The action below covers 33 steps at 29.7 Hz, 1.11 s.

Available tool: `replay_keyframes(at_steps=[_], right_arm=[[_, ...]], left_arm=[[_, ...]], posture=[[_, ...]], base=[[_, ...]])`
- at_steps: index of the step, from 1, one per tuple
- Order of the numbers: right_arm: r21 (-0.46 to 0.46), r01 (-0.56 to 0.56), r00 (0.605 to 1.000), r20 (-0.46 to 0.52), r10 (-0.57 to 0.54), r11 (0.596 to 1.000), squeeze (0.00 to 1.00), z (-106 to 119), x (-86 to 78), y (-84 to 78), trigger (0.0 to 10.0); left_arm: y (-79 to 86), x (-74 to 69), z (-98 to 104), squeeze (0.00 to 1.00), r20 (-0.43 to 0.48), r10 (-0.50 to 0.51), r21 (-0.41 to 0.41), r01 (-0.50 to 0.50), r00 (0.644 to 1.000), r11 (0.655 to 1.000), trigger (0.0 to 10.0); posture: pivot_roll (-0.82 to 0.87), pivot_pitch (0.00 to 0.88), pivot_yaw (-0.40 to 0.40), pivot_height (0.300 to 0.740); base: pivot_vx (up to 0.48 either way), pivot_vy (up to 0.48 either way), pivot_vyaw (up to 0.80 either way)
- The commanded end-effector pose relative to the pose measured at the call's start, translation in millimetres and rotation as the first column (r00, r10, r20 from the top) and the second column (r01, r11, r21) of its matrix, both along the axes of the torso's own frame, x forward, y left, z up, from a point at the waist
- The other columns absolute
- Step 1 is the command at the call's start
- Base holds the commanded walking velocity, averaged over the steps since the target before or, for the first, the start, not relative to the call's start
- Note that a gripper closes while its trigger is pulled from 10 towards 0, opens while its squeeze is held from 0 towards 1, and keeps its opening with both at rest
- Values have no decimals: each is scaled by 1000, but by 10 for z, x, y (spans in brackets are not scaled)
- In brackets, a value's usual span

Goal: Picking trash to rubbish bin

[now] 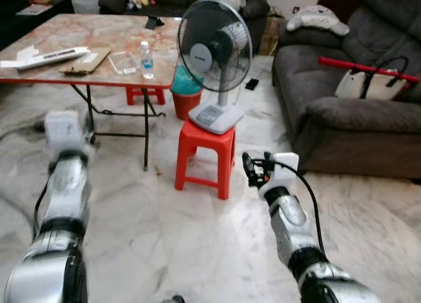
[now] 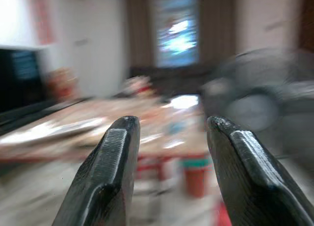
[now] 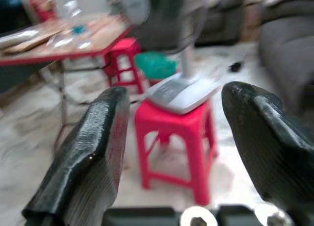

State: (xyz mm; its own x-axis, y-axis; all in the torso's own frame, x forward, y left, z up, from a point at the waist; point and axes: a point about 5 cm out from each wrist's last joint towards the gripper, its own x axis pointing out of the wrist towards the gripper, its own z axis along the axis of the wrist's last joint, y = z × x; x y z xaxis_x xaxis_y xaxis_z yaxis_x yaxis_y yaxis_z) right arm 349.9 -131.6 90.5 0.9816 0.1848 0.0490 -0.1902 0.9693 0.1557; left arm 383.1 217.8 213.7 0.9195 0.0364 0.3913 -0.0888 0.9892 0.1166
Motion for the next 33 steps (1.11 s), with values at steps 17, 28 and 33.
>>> replay_keyframes(at_steps=[17, 28, 33], right_arm=[[11, 4, 999, 36, -4, 1000, 0, 84, 26, 59, 10000], [-2, 19, 999, 47, -19, 1000, 0, 104, 31, 8, 10000], [-13, 40, 999, 16, -39, 999, 0, -5, -29, -78, 10000]], left_arm=[[-478, -159, -775, 0, -245, -178, 54, 196, 953, 979, 10000], [438, -362, -788, 0, -201, 308, 109, -291, 930, 951, 10000], [1072, -909, -1517, 0, -601, 410, 145, -411, 686, 900, 10000]], posture=[[-34, 9, -29, 740], [-55, 0, -20, 740], [-34, 0, -13, 740]], base=[[0, 0, 0], [0, 0, 0], [0, 0, 0]])
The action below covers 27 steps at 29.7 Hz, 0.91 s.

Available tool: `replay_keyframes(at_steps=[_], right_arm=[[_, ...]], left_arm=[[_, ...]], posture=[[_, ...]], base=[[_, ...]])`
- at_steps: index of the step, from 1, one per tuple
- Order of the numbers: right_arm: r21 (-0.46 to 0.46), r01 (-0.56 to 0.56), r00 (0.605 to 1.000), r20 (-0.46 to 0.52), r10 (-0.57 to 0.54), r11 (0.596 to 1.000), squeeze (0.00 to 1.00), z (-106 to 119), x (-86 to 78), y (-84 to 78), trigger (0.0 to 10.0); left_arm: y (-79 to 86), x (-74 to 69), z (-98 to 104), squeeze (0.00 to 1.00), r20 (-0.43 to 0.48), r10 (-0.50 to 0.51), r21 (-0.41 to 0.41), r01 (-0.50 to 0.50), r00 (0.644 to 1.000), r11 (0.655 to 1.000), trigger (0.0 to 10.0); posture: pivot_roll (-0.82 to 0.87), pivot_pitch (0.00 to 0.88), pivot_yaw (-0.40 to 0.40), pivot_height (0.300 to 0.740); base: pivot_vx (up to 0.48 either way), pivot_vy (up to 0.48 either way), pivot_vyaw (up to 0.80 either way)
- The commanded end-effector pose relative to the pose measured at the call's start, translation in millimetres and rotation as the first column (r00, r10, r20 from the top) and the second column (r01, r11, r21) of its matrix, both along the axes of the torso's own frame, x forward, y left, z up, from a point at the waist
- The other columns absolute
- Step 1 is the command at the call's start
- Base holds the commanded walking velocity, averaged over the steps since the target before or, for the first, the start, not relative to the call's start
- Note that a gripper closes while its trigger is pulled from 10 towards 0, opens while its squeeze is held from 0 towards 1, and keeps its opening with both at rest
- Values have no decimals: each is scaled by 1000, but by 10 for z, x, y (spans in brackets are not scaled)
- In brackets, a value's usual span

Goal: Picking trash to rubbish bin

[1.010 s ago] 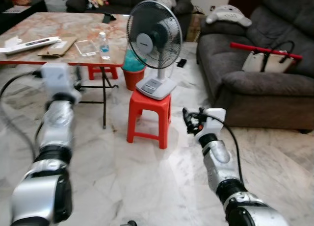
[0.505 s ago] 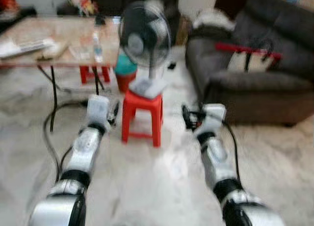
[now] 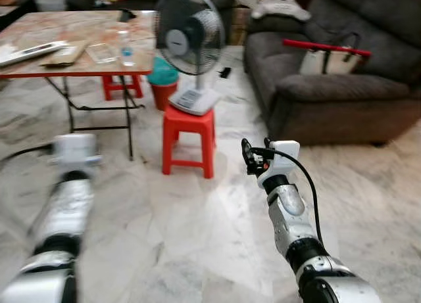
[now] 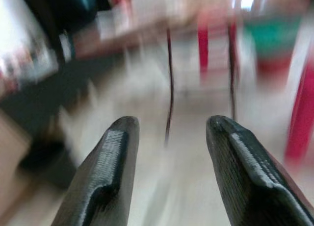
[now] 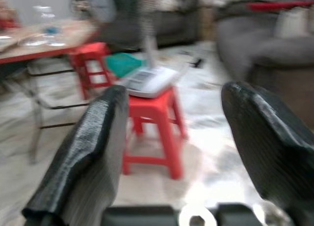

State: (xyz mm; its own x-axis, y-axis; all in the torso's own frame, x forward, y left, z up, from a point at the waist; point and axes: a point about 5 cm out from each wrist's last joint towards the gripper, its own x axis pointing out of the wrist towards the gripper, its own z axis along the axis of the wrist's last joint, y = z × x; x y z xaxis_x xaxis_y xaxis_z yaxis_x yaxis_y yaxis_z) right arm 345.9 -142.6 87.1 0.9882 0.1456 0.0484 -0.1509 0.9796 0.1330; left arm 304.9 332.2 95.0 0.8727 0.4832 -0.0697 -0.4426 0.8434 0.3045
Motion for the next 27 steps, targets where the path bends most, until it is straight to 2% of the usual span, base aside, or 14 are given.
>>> replay_keyframes(at_steps=[1, 3, 4, 5, 6, 8, 11, 13, 17, 18, 19, 22, 24, 27], right_arm=[[5, 3, 1000, 1, -3, 1000, 0, -13, -15, 10, 10000], [5, 10, 1000, -7, -10, 1000, 0, -37, -29, -10, 10000], [6, 14, 1000, -9, -14, 1000, 0, -44, -34, -20, 10000], [6, 18, 1000, -11, -18, 1000, 0, -46, -34, -34, 10000], [5, 20, 1000, -12, -20, 1000, 0, -47, -34, -46, 10000], [3, 24, 1000, -14, -24, 1000, 0, -37, -23, -64, 10000], [1, 23, 1000, -12, -23, 1000, 0, -15, -3, -71, 10000], [-6, 10, 1000, -3, -10, 1000, 0, 28, 28, -42, 10000], [-3, 8, 1000, 7, -8, 1000, 0, 61, 46, -25, 10000], [-2, 7, 1000, 17, -7, 1000, 0, 86, 59, -12, 10000], [8, 9, 999, 32, -9, 1000, 0, 124, 76, 4, 10000], [16, 16, 999, 38, -16, 1000, 0, 139, 82, 8, 10000], [16, 16, 999, 38, -16, 1000, 0, 139, 82, 8, 10000], [20, 19, 999, 44, -20, 1000, 0, 154, 87, 19, 10000]], left_arm=[[-157, -484, -853, 0, -458, -141, -180, 63, 878, 982, 10000], [-371, -821, -1239, 0, -636, -330, -288, 183, 697, 940, 10000], [-519, -926, -1356, 0, -655, -436, -334, 281, 618, 900, 10000], [-776, -917, -1405, 0, -581, -561, -410, 383, 590, 828, 10000], [-953, -899, -1414, 0, -517, -635, -450, 448, 574, 772, 10000], [-1403, -598, -1215, 0, -342, -727, -376, 623, 595, 686, 10000], [-1781, -234, -891, 0, -212, -761, -217, 730, 613, 648, 10000], [-2198, 195, -368, 0, -5, -779, -95, 776, 627, 624, 10000], [-2246, 343, -138, 0, 95, -741, -66, 747, 665, 662, 10000], [-2228, 447, 36, 0, 173, -689, -54, 706, 704, 707, 10000], [-2110, 600, 313, 0, 288, -570, -46, 606, 770, 794, 10000], [-1949, 654, 398, 0, 314, -489, -46, 527, 814, 849, 10000], [-1949, 654, 398, 0, 314, -489, -46, 527, 814, 849, 10000], [-1626, 663, 433, 0, 303, -408, -39, 438, 862, 898, 10000]], posture=[[-30, 0, -9, 740], [-30, 0, -5, 740], [-31, 0, -5, 740], [-37, 0, -9, 740], [-33, 0, -12, 740], [-31, 0, -23, 740], [-31, 0, -33, 740], [-32, 0, -36, 740], [-44, 0, -33, 740], [-44, 0, -33, 740], [-47, 0, -27, 740], [-48, 0, -25, 740], [-48, 0, -25, 740], [-42, 0, -26, 740]], base=[[0, 0, 0], [0, 0, 0], [0, 0, 0], [0, 0, 0], [0, 0, 0], [0, 0, 0], [0, 0, 0], [0, 0, 0], [0, 0, 0], [0, 0, 0], [0, 0, 0], [0, 0, 0], [0, 0, 0], [0, 0, 0]])
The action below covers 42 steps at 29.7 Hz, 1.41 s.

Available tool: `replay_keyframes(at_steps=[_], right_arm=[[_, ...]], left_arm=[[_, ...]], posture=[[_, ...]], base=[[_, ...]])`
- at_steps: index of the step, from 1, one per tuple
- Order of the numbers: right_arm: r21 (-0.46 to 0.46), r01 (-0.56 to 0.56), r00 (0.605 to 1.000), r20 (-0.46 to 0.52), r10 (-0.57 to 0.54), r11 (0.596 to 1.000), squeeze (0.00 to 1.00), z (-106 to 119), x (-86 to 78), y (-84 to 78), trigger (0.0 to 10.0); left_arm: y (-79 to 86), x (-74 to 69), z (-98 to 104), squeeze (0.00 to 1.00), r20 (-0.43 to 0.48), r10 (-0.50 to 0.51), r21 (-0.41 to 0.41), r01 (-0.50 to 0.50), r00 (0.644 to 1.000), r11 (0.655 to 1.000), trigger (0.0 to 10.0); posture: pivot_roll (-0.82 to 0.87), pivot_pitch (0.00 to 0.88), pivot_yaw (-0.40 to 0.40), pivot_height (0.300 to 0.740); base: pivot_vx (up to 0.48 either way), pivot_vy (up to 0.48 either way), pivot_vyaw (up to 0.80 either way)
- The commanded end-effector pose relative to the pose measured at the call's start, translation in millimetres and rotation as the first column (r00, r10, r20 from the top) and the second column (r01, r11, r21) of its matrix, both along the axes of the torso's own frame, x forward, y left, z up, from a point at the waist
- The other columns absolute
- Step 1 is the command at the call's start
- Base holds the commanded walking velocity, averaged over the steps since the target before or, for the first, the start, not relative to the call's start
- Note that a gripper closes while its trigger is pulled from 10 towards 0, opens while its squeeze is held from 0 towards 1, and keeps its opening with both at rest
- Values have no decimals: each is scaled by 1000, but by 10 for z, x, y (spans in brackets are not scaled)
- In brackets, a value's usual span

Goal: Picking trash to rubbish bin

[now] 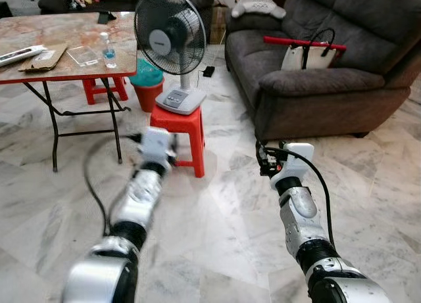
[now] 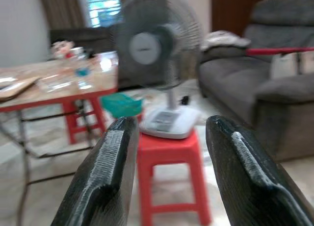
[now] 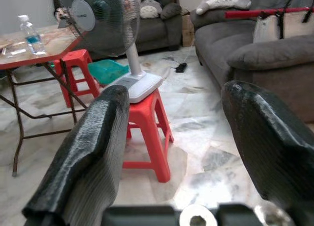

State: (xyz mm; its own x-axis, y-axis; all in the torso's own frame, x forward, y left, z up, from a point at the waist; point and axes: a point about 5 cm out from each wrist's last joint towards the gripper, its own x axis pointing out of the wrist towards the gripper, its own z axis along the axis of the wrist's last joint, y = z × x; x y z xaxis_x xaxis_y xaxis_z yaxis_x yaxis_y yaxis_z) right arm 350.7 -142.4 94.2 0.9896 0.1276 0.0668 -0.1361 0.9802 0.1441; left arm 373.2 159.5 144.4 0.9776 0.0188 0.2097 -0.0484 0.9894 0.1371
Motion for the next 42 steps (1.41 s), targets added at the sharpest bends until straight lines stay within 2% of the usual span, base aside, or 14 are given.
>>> replay_keyframes(at_steps=[1, 4, 10, 13, 27, 35, 42], right_arm=[[8, 3, 999, 35, -3, 1000, 0, 97, 42, 23, 10000], [26, 12, 998, 63, -14, 1000, 0, 150, 52, 41, 10000], [3, 11, 995, 102, -11, 1000, 0, 185, 40, 99, 10000], [0, 7, 995, 102, -7, 1000, 0, 179, 35, 101, 10000], [9, -2, 995, 99, 1, 1000, 0, 166, 26, 113, 10000], [3, -24, 995, 93, 24, 1000, 0, 172, 36, 164, 10000], [19, -29, 995, 93, 27, 999, 0, 179, 38, 187, 10000]], left_arm=[[213, -32, -66, 0, -39, 69, -38, -71, 997, 997, 10000], [369, -89, -102, 0, -36, 96, -80, -99, 995, 992, 10000], [362, -169, -175, 0, -16, 117, -63, -118, 993, 991, 10000], [348, -157, -185, 0, -13, 155, -66, -156, 988, 986, 10000], [390, -149, -142, 0, -3, 172, -70, -172, 985, 983, 10000], [404, -150, -140, 0, -1, 184, -69, -184, 983, 981, 10000], [402, -153, -144, 0, -3, 185, -69, -185, 983, 980, 10000]], posture=[[-36, 0, -22, 740], [-21, 0, -19, 740], [-12, 0, -23, 740], [-12, 0, -21, 740], [-13, 0, -17, 740], [-8, 0, -17, 740], [-6, 0, -19, 740]], base=[[0, 0, 0], [0, 0, 0], [51, 0, 470], [300, 0, 794], [304, 0, 786], [306, 0, 0], [305, 0, 484]])
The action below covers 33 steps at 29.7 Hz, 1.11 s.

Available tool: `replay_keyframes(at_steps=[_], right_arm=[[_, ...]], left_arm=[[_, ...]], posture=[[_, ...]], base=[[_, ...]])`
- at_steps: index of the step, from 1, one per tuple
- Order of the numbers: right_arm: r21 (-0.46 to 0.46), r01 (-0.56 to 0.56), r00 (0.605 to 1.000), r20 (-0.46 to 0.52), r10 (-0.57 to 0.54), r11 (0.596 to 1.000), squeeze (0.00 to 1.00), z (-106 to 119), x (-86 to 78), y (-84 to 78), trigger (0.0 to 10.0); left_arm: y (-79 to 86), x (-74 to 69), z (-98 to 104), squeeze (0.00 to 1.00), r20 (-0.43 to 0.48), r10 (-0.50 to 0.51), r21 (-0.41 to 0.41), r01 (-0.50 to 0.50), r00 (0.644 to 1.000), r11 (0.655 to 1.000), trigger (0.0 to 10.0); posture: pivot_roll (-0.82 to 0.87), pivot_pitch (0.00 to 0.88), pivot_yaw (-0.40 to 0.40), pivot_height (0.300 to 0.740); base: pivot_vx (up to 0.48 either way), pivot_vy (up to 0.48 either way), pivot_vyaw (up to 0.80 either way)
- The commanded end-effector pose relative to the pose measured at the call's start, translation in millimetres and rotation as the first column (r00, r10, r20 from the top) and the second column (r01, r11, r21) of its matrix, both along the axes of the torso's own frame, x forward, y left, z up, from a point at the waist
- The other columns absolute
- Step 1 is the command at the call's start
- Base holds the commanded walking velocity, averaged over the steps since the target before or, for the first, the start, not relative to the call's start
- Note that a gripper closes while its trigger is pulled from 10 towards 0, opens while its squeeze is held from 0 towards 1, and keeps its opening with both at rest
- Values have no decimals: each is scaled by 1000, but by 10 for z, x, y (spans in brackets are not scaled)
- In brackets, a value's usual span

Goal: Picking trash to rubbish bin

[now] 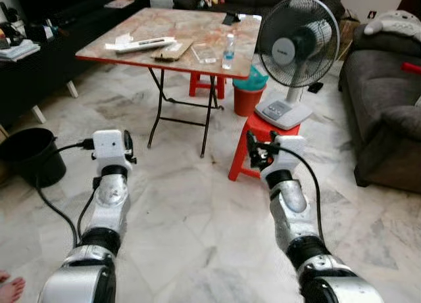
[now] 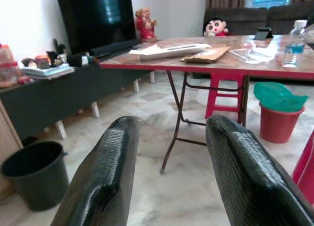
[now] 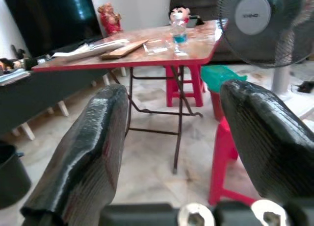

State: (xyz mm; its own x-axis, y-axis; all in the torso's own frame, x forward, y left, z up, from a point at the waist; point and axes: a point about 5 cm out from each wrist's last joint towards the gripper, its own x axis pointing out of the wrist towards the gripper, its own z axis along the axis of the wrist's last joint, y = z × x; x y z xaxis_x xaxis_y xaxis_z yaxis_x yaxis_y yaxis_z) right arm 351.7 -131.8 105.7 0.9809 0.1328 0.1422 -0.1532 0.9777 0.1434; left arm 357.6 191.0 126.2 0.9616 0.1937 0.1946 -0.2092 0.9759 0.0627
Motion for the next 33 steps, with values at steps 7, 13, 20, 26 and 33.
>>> replay_keyframes(at_steps=[7, 13, 20, 26, 33], right_arm=[[-6, -38, 999, 31, 38, 999, 0, 73, 19, 118, 10000], [0, -44, 999, 26, 44, 999, 0, 63, 13, 139, 10000], [5, -40, 999, 7, 40, 999, 0, 33, 5, 156, 10000], [18, -41, 999, -1, 41, 999, 0, 23, 1, 170, 10000], [39, -42, 999, 6, 42, 998, 0, 40, 5, 187, 10000]], left_arm=[[91, -5, 27, 0, 5, 21, 11, -21, 1000, 1000, 10000], [73, -8, 16, 0, 2, 17, 11, -17, 1000, 1000, 10000], [41, -8, 14, 0, 2, 6, 8, -6, 1000, 1000, 10000], [44, 0, 27, 0, 4, 6, 9, -6, 1000, 1000, 10000], [63, 2, 41, 0, 9, 15, 7, -15, 1000, 1000, 10000]], posture=[[-7, 0, -19, 740], [-7, 0, -16, 740], [-8, 0, -17, 740], [-11, 0, -13, 740], [-11, 0, -12, 740]], base=[[306, 0, 326], [307, 0, 790], [308, 0, 0], [307, 0, 0], [319, 0, 0]])
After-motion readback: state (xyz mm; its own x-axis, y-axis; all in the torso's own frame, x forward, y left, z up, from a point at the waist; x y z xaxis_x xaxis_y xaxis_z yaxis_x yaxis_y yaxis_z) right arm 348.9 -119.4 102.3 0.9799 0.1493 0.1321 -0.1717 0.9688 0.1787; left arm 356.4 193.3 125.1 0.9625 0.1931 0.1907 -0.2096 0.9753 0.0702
